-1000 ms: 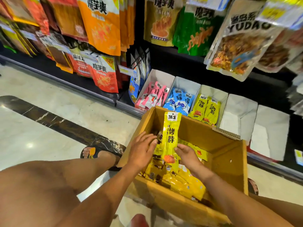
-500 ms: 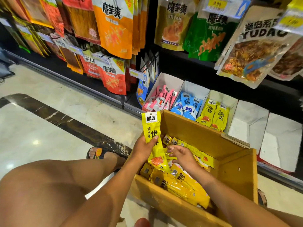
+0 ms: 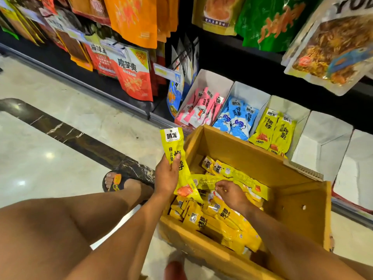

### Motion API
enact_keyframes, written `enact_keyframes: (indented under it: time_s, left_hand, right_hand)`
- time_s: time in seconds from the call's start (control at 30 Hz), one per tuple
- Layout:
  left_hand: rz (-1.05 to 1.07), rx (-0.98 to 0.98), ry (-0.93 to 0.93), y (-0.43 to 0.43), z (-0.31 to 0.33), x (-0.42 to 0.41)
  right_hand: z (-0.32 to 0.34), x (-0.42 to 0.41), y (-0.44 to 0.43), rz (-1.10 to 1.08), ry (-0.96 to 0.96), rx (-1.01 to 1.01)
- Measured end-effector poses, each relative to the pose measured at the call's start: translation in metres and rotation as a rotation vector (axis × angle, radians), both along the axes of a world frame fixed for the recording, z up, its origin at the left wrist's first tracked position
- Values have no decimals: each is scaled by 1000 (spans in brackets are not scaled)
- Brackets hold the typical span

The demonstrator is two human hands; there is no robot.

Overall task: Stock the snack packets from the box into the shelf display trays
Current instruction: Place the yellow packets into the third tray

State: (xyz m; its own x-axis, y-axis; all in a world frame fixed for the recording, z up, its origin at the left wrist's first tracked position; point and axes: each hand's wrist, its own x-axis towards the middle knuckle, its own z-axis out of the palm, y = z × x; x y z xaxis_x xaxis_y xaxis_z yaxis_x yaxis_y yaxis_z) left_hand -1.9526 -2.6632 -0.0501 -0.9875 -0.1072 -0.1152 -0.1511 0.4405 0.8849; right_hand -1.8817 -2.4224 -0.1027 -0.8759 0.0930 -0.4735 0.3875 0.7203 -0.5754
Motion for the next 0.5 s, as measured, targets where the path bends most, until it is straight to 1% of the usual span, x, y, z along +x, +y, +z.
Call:
enact_keyframes:
  time_s: [0.1,0.3,0.43,0.5]
  left_hand:
    - [9,-70,34,3,-5,-1]
    - [0,-172,10,6,-5,0]
    - [-10,-187,-1,7,-4,0]
    - [-15,-199,-6,7,-4,0]
  right_hand:
    - [-21,-12,3,93,-34,128]
    - [-49,-40,-13,303,-114,318]
    - [-65,-50,-23,409,-161,433]
    - [-72,-49,-26,457,-167,525]
